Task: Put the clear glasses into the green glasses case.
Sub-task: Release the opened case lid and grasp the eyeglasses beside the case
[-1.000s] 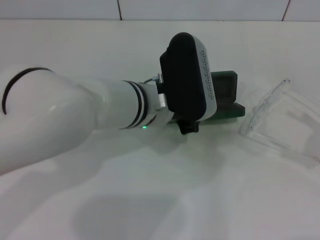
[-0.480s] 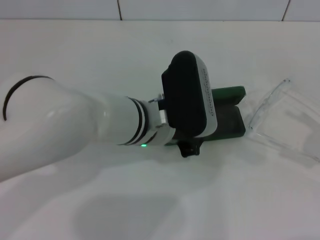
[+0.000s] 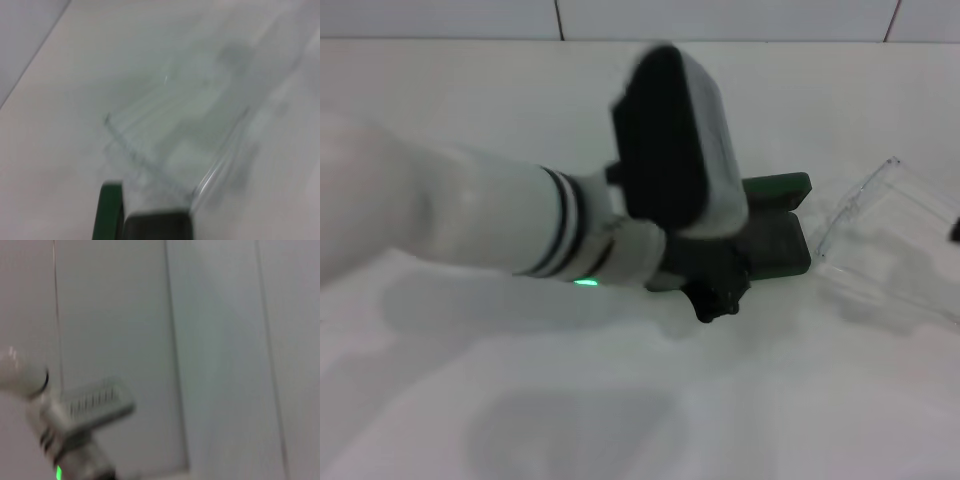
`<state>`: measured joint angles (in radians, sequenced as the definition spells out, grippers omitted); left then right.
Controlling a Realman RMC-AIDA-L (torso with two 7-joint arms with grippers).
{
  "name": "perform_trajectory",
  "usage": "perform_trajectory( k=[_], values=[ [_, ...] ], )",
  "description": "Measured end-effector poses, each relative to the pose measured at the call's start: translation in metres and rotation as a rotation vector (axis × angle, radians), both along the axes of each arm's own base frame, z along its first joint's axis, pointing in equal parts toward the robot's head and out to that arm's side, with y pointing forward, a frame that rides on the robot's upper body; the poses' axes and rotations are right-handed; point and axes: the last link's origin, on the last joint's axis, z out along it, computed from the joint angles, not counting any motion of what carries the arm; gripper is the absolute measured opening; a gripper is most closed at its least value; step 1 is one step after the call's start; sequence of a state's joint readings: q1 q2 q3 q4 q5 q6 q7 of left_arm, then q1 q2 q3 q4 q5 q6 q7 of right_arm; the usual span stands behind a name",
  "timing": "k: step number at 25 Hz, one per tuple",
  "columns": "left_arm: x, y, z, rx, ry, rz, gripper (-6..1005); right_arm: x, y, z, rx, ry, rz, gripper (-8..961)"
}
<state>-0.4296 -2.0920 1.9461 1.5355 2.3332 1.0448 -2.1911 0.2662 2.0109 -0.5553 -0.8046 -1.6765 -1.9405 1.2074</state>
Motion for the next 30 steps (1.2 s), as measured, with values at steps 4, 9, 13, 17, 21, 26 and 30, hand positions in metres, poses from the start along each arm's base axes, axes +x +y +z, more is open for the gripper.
perform_trajectory(
  k=[4, 9, 13, 17, 21, 26, 30],
  values=[
    [0.011, -0.007, 0.038, -0.094, -0.185, 0.079, 33, -0.012, 0.013, 0.007, -0.162, -0.258, -0.069, 869],
    [-0.002, -0.017, 0.093, -0.154, -0.506, 0.142, 35, -0.04, 0.017, 0.033, -0.17, -0.442, -0.062, 869],
    [-0.039, -0.02, 0.124, -0.123, -0.679, 0.2, 116, -0.064, 0.023, 0.061, -0.107, -0.584, -0.028, 868],
    [-0.073, -0.03, 0.137, -0.137, -0.821, 0.22, 157, -0.079, 0.04, 0.078, -0.136, -0.688, -0.067, 867],
    [-0.097, -0.04, 0.135, -0.165, -0.868, 0.245, 159, -0.087, 0.059, 0.087, -0.186, -0.836, -0.152, 863],
    [-0.113, -0.049, 0.141, -0.173, -0.85, 0.203, 162, -0.102, 0.074, 0.094, -0.235, -1.008, -0.178, 858],
    [-0.128, -0.051, 0.154, -0.127, -0.82, 0.214, 239, -0.111, 0.082, 0.089, -0.269, -1.114, -0.12, 854]
  ],
)
